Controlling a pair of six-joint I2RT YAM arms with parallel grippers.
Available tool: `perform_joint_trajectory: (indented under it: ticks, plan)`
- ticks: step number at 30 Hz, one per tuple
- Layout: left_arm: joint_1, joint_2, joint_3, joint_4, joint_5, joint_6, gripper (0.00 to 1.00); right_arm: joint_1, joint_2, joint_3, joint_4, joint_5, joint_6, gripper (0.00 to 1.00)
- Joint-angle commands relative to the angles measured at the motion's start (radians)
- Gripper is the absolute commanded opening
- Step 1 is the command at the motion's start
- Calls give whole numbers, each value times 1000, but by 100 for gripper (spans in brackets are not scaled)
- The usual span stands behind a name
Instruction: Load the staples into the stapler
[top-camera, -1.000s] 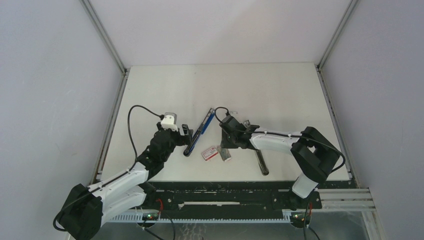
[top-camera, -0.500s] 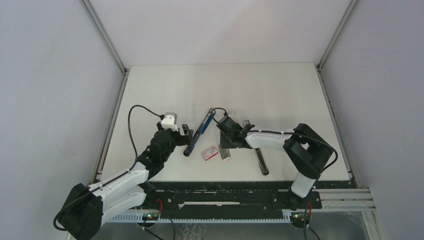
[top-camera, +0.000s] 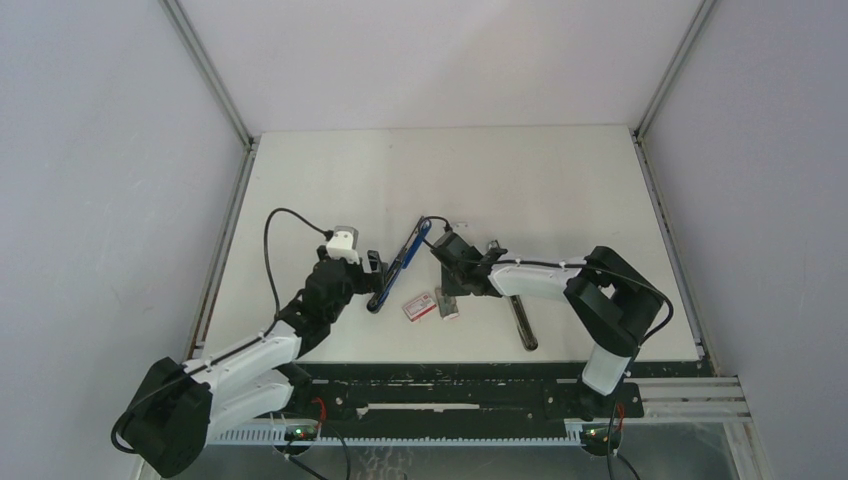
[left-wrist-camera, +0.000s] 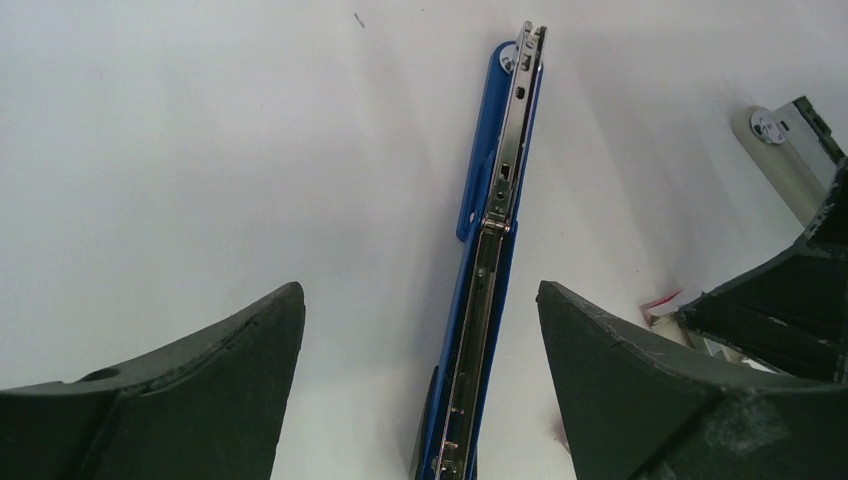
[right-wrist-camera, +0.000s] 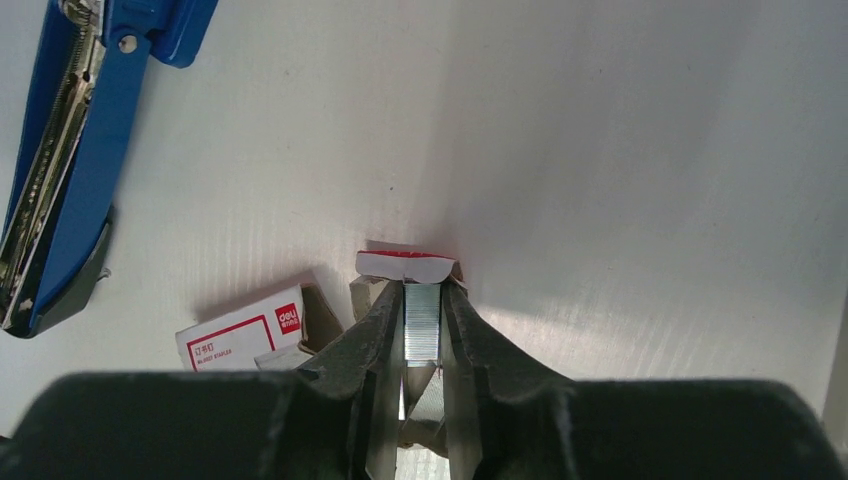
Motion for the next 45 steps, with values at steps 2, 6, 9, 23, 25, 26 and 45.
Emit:
perform_joint_trajectory:
  ticks: [2, 6, 9, 23, 25, 26, 45]
  plan:
    - [-3, 23, 34, 28, 22, -16, 90, 19, -102, 36, -4, 33, -64, 17]
    - [-3, 36, 39, 27, 30, -16, 90, 25, -149, 36, -14, 39, -105, 17]
    - [-3, 44, 41, 28, 32, -16, 90, 27, -164, 36, -38, 51, -117, 17]
    - [-3, 65, 52, 21, 41, -16, 90, 15, -119, 36, -106, 107, -147, 14]
    - [-3, 69, 55, 21, 44, -17, 90, 3, -115, 36, -121, 112, -148, 15]
    - [-3, 72, 56, 21, 45, -17, 90, -4, -113, 36, -127, 112, -147, 17]
    - [-4, 92, 65, 20, 58, -20, 90, -42, -94, 36, -86, 13, -258, 31]
